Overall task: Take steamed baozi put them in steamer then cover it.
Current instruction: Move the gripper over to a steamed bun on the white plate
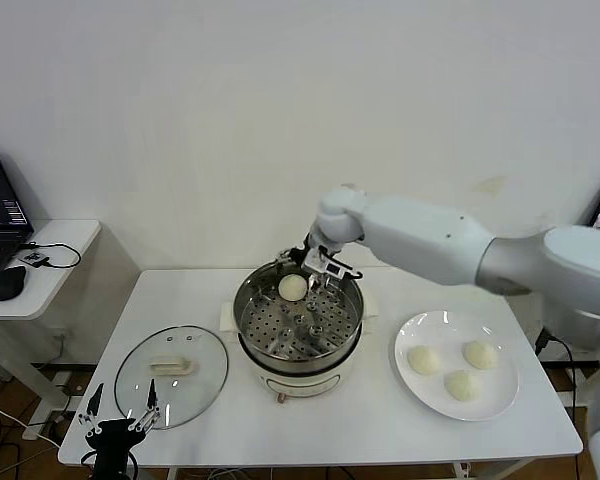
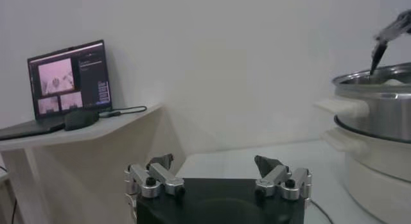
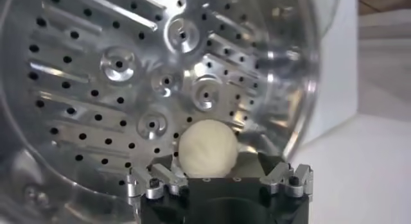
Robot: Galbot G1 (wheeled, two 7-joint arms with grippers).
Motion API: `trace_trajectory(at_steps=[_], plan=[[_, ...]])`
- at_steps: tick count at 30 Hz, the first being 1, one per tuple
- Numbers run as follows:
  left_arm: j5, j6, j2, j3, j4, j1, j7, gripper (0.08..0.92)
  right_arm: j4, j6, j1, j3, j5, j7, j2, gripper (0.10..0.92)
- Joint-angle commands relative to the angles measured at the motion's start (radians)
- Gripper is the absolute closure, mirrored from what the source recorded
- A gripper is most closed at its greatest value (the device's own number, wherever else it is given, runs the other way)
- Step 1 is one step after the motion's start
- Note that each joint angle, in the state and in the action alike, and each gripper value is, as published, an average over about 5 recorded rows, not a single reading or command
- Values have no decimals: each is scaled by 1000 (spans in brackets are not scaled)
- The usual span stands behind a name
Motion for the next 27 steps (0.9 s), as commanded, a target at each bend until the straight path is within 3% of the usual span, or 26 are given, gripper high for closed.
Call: trace_trajectory(at_steps=[1,7,12,27], plan=[[-9,13,20,-2,-4,-10,3,177,342,-425,139,-12,277,-76,-340,203],[-22,20,47,-5,3,-22,4,177,434,-479,113,3,237,-91,-606,203],[-28,20,62,-8,13,-29,4,177,436,-466,43,6,168,-96,-727,203],[-42,43,68,-35,12,-45,10,177,376,-458,-456,288,14,-55,-739,203]])
